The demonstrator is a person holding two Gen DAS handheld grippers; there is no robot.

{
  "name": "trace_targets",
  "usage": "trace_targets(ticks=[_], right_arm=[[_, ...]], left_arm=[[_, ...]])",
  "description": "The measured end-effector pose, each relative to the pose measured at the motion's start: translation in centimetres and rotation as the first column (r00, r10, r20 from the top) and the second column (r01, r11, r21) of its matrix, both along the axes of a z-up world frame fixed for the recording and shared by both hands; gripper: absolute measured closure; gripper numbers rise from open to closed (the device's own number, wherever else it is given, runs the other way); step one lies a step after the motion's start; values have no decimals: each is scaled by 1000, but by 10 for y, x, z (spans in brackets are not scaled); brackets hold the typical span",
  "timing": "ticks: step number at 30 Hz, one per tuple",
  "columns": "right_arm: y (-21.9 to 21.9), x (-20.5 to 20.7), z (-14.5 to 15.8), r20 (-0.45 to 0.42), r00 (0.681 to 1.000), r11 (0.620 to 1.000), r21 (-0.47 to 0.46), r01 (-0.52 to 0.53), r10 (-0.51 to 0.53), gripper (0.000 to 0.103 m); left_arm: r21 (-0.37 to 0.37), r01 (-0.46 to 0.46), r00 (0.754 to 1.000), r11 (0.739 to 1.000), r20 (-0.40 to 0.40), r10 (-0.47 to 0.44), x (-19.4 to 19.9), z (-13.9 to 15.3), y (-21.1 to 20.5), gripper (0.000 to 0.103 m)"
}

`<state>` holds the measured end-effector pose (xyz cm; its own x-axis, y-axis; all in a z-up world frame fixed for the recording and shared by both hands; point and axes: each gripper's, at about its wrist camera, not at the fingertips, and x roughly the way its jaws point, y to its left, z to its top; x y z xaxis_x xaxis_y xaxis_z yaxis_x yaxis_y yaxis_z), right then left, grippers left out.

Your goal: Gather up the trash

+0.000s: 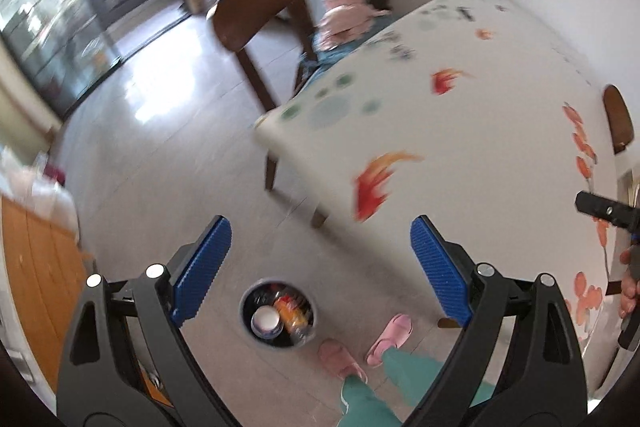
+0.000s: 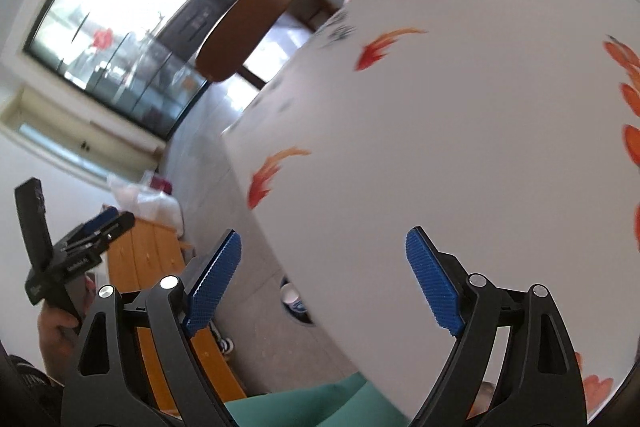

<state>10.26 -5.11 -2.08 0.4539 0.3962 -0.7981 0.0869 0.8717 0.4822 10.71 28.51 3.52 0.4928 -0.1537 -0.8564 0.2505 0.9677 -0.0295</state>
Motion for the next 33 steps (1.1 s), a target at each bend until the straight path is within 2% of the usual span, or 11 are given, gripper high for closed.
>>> trace_targets(ticks=[5,9,10,12,16,21,24,26,33], right_arm=[[-42,-8,8,13,996,996,-27,84,-84,17],[-76,-15,13,35,989,986,-88,143,-140,16],[-82,-17,13,39,988,984,-96,153,-150,16],[-98,-21,13,40,983,976,-119,182,-178,16],[-123,-30,9,32,974,960,-166,225,-223,15],[-143,-35,2,5,961,946,-175,275,-278,15],[-150,-37,2,7,947,931,-176,319,-323,15],[-154,-38,3,10,933,916,-185,355,-360,15],[-160,-51,11,10,848,828,-213,519,-530,15]], left_arm=[[5,110,992,994,54,-110,12,28,-58,14],[15,198,977,980,79,-198,27,41,-110,14],[13,213,973,977,83,-213,30,43,-122,14],[0,249,965,969,81,-248,36,45,-145,6],[-14,330,940,944,91,-328,39,48,-191,7],[-30,404,914,914,67,-401,40,42,-235,7],[-30,464,885,885,52,-462,41,36,-256,7],[-17,518,855,855,49,-517,42,31,-273,7],[-54,626,780,778,15,-626,53,24,-307,7]])
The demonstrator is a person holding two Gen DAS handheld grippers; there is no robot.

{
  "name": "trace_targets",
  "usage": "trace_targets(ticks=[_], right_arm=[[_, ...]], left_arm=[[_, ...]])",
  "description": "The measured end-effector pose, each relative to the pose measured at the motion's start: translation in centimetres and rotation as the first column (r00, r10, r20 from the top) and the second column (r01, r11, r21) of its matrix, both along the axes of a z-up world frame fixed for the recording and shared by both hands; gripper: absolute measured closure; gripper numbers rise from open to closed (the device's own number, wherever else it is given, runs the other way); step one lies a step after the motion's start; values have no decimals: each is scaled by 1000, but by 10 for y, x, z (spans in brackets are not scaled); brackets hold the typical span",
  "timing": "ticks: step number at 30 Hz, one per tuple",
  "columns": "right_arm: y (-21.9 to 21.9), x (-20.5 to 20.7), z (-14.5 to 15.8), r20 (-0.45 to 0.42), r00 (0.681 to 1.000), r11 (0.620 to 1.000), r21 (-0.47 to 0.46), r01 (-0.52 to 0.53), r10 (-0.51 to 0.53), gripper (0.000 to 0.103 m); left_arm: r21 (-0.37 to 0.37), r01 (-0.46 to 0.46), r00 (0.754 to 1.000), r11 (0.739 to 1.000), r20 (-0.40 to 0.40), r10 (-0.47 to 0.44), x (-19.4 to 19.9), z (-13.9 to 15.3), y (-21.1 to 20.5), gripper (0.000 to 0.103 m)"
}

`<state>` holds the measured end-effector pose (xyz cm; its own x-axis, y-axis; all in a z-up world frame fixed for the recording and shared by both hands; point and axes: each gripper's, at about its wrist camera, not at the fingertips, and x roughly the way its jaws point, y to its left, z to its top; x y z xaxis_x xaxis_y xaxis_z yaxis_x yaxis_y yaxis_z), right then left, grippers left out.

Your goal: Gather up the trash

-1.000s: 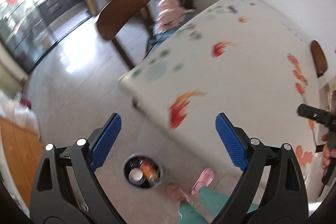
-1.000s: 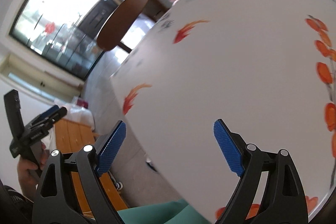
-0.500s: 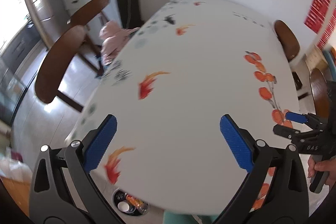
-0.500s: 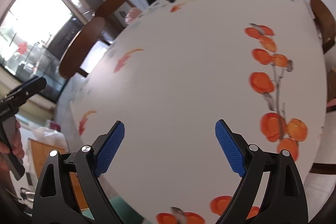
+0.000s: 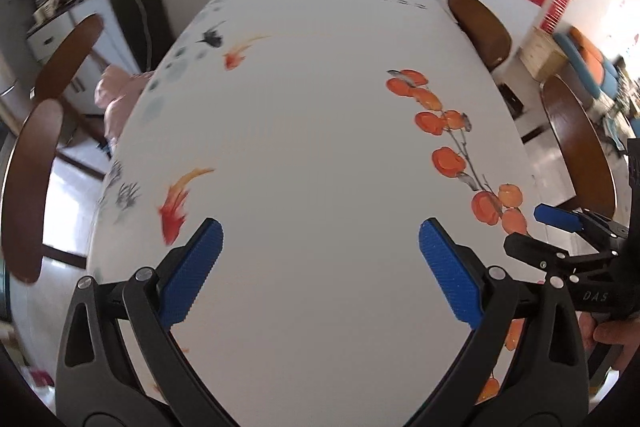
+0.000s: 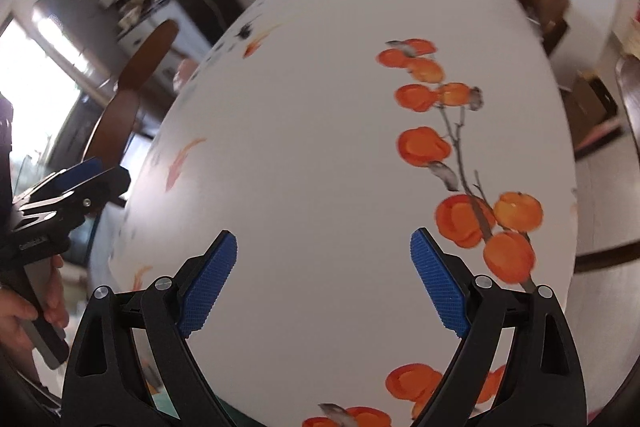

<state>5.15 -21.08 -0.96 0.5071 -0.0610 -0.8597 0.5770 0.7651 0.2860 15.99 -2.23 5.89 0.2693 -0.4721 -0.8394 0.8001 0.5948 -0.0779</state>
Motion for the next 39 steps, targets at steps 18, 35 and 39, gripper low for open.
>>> trace_targets(ticks=[18,35,39], right_arm=[[5,-8,2,-31,990,990,-18,137,-137,15],[4,1,-1,-69,996,996,-77,46,-52,15],[2,2,-2,-72,996,996,-79,39,-44,15]], left_arm=[[-28,97,993,995,-62,-99,8,-9,-33,7],[16,29,999,999,-22,-29,15,-16,-34,7],[16,13,1000,1000,-17,-13,17,-15,-35,7]])
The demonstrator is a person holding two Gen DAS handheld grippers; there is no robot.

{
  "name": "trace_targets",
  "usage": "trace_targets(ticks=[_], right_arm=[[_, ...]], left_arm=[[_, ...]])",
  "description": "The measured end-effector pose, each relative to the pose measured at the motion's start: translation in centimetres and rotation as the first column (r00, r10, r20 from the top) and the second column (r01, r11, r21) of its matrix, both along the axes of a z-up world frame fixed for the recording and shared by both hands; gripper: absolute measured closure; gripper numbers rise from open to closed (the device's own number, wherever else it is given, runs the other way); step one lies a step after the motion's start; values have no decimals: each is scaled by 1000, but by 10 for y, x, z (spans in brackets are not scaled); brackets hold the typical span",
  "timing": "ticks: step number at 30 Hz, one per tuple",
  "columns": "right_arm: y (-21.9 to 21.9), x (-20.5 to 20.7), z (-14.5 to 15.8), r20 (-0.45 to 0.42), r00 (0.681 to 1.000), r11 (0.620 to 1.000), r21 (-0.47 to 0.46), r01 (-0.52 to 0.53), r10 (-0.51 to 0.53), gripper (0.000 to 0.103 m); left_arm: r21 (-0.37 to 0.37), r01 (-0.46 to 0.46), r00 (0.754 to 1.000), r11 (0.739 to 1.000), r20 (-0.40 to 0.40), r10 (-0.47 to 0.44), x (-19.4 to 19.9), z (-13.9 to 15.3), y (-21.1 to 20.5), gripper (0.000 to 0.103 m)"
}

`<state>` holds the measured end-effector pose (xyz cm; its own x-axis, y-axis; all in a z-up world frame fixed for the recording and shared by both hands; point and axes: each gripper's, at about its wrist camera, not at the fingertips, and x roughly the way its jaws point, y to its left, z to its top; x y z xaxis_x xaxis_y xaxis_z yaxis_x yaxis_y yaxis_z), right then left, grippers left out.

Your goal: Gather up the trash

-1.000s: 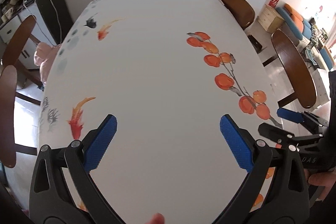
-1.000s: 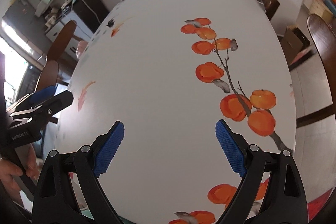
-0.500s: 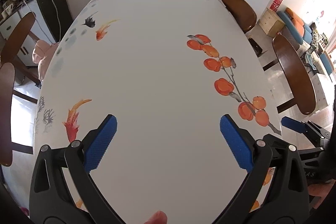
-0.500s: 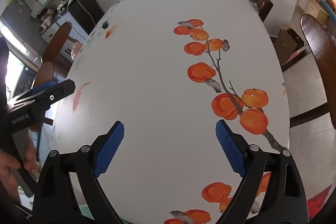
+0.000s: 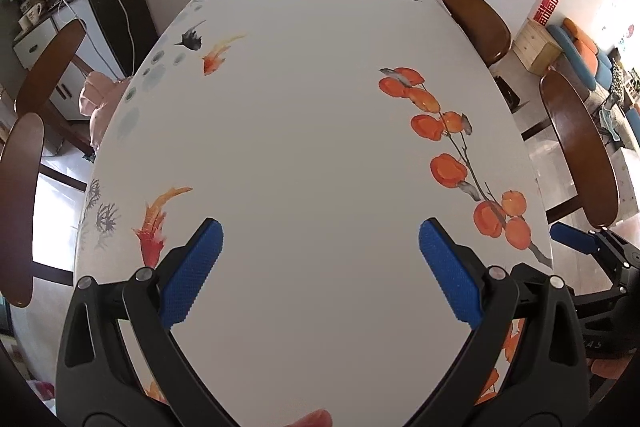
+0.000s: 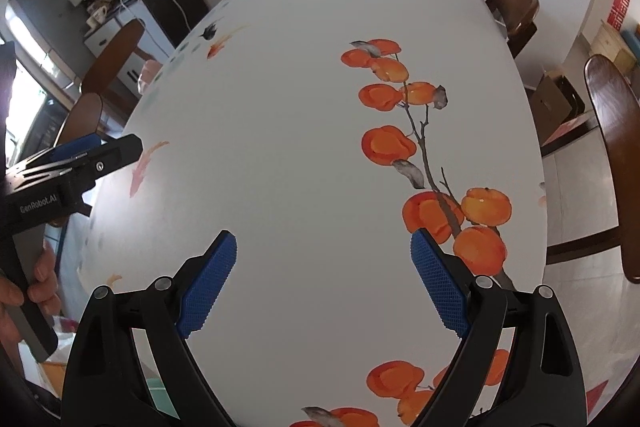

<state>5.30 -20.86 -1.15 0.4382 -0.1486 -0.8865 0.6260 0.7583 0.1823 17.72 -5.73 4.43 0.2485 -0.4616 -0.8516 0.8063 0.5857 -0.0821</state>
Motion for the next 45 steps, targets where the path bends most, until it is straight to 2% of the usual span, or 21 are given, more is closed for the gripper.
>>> trace_targets(ticks=[10,45], right_arm=[[-1,-2,0,10,1000,1000,10,4,-4,15],[2,-2,6,16,1000,1000,8,11,-11,15]], left_arm=[[12,27,998,1000,64,-27,-9,4,-3,7],[13,27,999,1000,35,-28,-5,0,-3,7]])
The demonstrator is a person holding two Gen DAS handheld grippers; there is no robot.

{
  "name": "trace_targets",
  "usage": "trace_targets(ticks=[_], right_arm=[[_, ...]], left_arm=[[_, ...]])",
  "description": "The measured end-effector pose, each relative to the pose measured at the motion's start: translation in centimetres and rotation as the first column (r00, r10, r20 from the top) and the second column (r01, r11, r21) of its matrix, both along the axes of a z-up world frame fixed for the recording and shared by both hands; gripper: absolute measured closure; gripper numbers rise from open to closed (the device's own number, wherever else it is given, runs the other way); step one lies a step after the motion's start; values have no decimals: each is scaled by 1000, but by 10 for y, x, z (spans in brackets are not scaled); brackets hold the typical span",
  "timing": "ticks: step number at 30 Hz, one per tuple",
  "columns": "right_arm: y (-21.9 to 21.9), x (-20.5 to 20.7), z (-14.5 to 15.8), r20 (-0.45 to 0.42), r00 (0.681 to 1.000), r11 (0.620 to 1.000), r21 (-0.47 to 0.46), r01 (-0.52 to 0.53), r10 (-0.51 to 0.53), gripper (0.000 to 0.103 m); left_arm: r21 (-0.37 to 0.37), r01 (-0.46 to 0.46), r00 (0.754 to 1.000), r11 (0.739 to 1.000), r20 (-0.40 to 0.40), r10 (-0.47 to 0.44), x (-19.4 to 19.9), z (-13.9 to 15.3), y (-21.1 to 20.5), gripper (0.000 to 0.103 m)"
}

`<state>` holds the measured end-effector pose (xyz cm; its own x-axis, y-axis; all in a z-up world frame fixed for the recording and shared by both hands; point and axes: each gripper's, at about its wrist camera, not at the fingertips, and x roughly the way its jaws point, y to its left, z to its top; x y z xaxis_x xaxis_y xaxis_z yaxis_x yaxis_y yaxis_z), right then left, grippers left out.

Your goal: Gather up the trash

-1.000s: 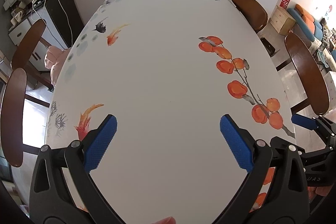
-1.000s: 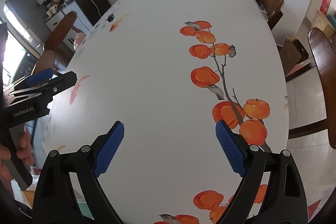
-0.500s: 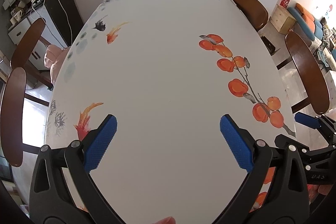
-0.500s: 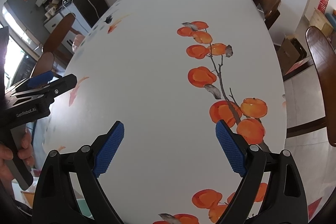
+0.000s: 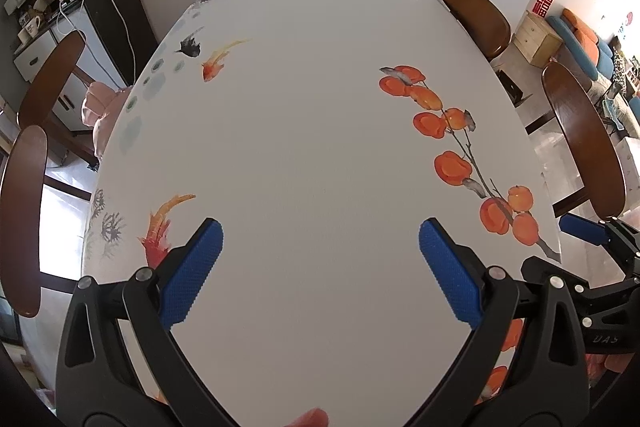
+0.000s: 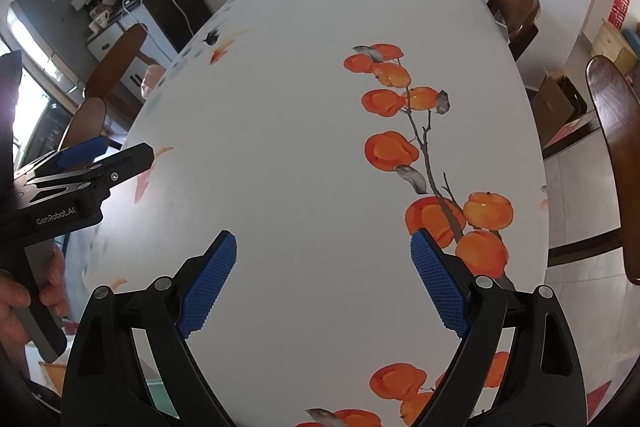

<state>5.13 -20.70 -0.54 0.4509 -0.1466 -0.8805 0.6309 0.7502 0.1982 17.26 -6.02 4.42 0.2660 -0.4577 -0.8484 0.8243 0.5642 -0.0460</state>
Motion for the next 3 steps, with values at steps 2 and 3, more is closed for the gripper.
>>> trace_targets(ticks=[2,3], right_arm=[[0,0,0,0,1000,1000,1,-1,1,15],[0,0,1,-1,1000,1000,-1,0,0,15]], left_arm=[[2,-5,1000,1000,1,5,1,-1,0,7],[3,-6,1000,1000,-1,6,2,-1,0,7]])
